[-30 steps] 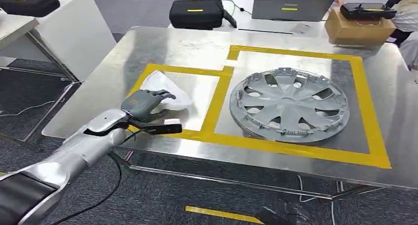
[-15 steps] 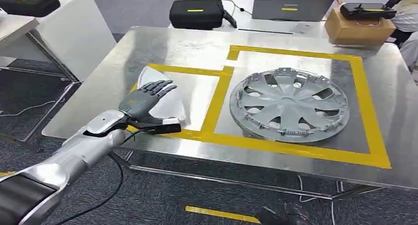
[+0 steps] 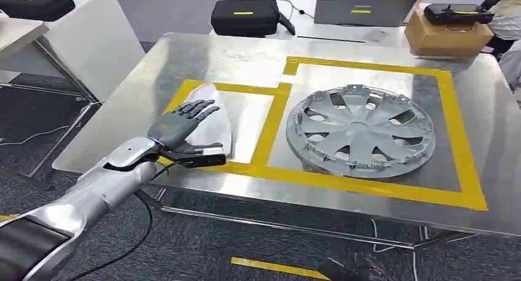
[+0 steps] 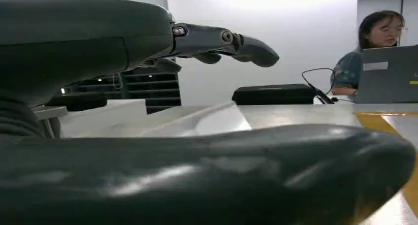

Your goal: Take the parts from the cabinet and place them on the table.

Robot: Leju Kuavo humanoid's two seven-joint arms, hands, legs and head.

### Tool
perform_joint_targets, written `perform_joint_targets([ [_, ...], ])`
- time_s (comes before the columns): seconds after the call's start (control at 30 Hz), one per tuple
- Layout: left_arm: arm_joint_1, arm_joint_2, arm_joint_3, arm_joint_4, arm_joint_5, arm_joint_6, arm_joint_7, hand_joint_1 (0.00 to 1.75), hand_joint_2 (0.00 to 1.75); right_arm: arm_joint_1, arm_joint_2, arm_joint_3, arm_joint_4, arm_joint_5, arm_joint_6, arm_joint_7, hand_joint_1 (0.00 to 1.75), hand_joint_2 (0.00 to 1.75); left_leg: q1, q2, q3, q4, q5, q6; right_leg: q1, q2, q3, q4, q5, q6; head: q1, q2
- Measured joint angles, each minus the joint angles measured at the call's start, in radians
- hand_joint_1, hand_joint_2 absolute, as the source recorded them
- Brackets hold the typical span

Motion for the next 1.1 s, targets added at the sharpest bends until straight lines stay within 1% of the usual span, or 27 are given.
perform_joint_targets([
  [0.37, 0.000, 0.002, 0.001, 0.000, -0.008, 0.013, 0.009, 0.00, 0.00, 0.000, 0.000, 0.000, -0.001, -0.001, 0.000, 0.000, 0.00, 0.00, 0.000, 0.000, 0.000, 0.000, 0.000, 0.000, 0.000, 0.000, 0.000, 0.000, 0.000, 0.000, 0.000, 0.000],
  [0.5, 0.009, 0.011, 0.002, -0.020, -0.006, 0.016, 0.003, 0.00, 0.00, 0.001, 0.000, 0.000, -0.001, -0.008, 0.000, 0.000, 0.00, 0.00, 0.000, 0.000, 0.000, 0.000, 0.000, 0.000, 0.000, 0.000, 0.000, 0.000, 0.000, 0.000, 0.000, 0.000],
  [0.67, 0.014, 0.047, 0.021, -0.054, -0.003, 0.016, 0.029, 0.00, 0.00, 0.004, 0.000, 0.000, -0.001, -0.014, -0.002, 0.000, 0.00, 0.00, 0.000, 0.000, 0.000, 0.000, 0.000, 0.000, 0.000, 0.001, 0.000, 0.000, 0.000, 0.000, 0.000, 0.000],
  [0.73, 0.014, 0.065, 0.034, -0.061, 0.000, 0.021, 0.030, 0.00, 0.00, 0.007, 0.000, 0.000, -0.001, -0.014, -0.002, 0.000, 0.00, 0.00, 0.000, 0.000, 0.000, 0.000, 0.000, 0.000, 0.000, 0.000, 0.000, 0.000, 0.000, 0.000, 0.000, 0.000],
  [0.93, 0.018, 0.087, 0.052, -0.070, 0.000, 0.024, 0.030, 0.00, 0.00, 0.008, 0.000, 0.000, -0.001, -0.014, -0.002, 0.000, 0.00, 0.00, 0.000, 0.000, 0.000, 0.000, 0.000, 0.000, 0.000, 0.000, 0.000, 0.000, 0.000, 0.000, 0.000, 0.000],
  [1.03, 0.019, 0.097, 0.060, -0.074, 0.007, 0.034, 0.041, 0.00, 0.00, 0.009, 0.000, 0.000, -0.001, -0.017, -0.003, 0.000, 0.00, 0.00, 0.000, 0.000, 0.000, 0.000, 0.000, 0.000, 0.000, 0.000, 0.000, 0.000, 0.000, 0.000, 0.000, 0.000],
  [1.1, 0.023, 0.117, 0.079, -0.079, 0.016, 0.044, 0.048, 0.00, 0.00, 0.012, 0.000, 0.000, -0.001, -0.022, -0.008, -0.002, 0.00, 0.00, 0.000, 0.000, 0.000, 0.000, 0.000, 0.000, 0.000, 0.001, 0.000, 0.000, 0.000, 0.000, 0.000, 0.000],
])
